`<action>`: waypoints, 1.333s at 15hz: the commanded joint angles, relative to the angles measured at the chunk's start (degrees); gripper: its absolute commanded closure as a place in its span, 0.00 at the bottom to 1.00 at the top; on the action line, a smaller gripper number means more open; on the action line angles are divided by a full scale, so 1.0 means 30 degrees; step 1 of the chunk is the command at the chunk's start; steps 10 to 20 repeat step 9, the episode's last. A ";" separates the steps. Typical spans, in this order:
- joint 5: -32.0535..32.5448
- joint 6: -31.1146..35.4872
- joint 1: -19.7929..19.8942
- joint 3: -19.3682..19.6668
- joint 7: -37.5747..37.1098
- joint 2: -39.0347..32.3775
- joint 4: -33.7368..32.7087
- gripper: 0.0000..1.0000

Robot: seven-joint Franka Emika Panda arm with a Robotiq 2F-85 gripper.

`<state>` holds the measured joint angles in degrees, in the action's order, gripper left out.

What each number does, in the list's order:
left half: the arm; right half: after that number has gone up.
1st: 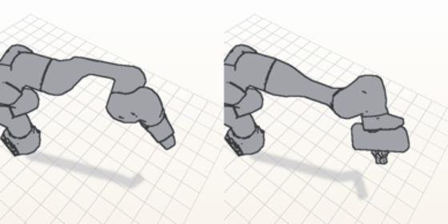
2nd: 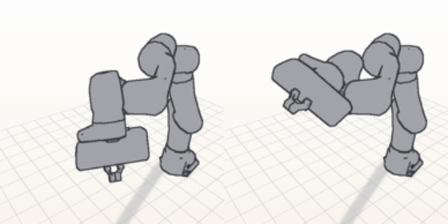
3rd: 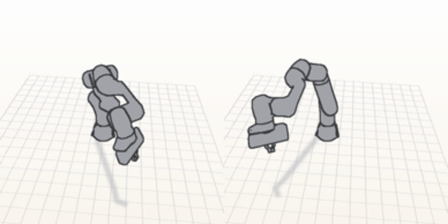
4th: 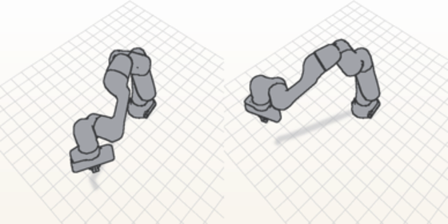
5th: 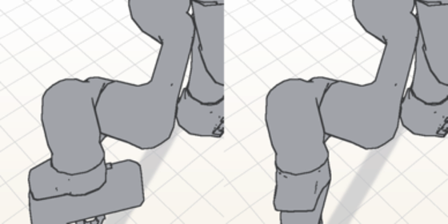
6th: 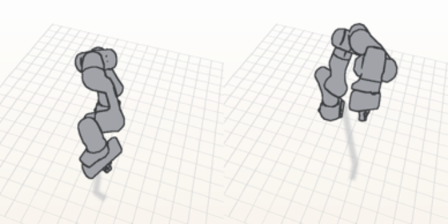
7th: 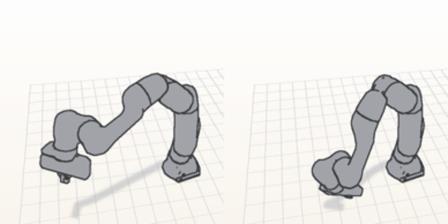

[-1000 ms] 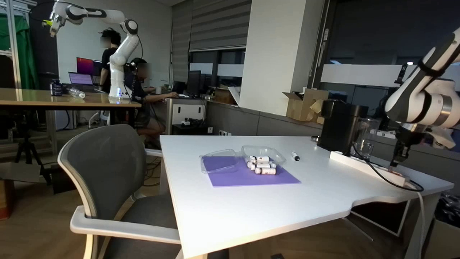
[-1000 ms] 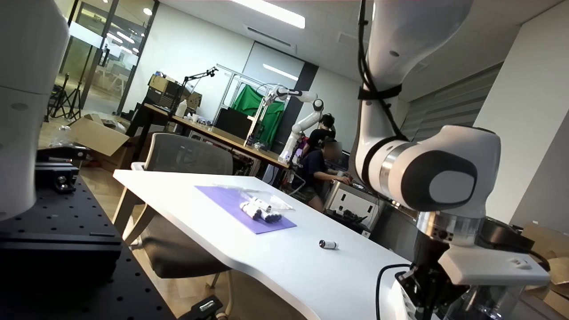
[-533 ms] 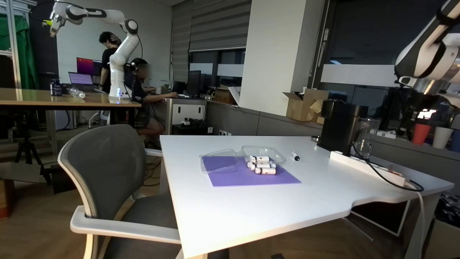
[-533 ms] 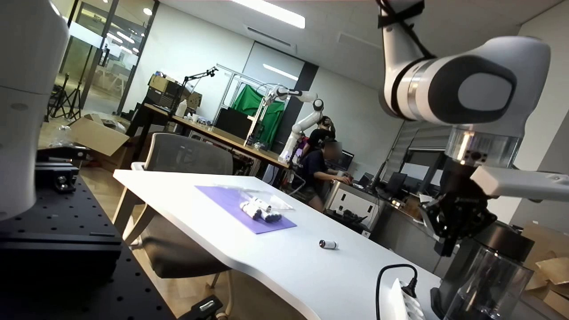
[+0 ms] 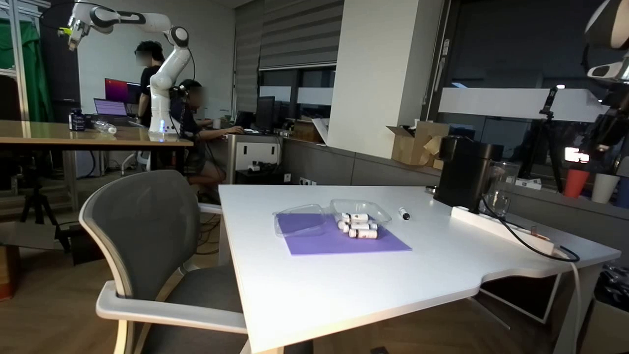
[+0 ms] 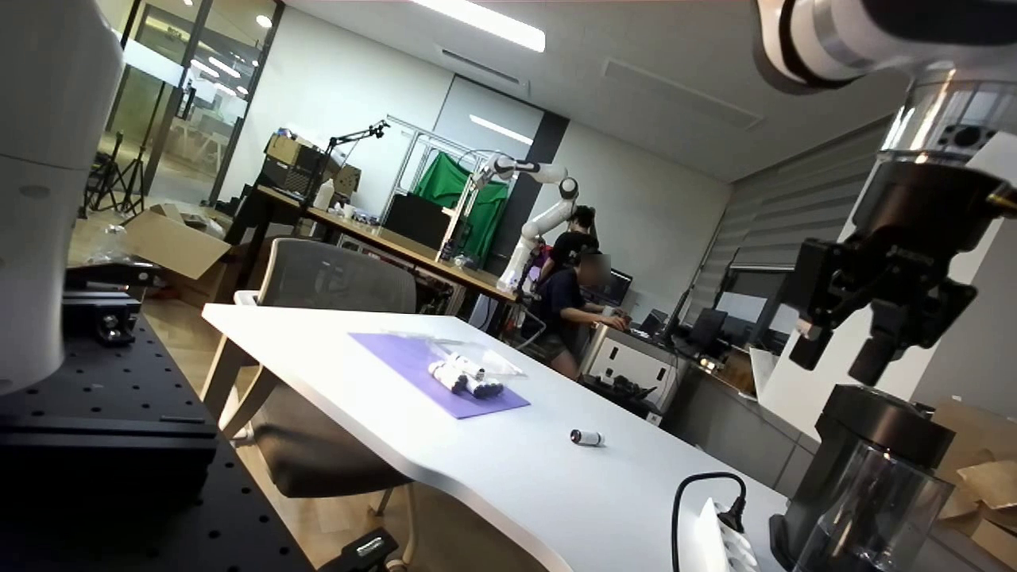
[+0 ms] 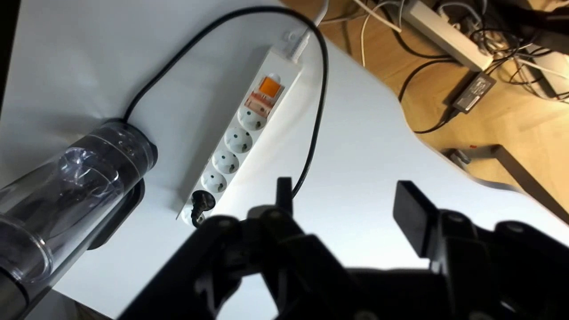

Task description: Remove one object from the clear container and put back one object into the container then press down on the extension cable

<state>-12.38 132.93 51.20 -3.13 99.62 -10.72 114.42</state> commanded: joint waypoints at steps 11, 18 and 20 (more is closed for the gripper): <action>0.0249 -0.1853 -0.1976 0.5153 0.2904 0.0478 -0.0237 0.00; 0.0249 -0.1853 -0.1976 0.5153 0.2904 0.0478 -0.0237 0.00; 0.0249 -0.1853 -0.1976 0.5153 0.2904 0.0478 -0.0237 0.00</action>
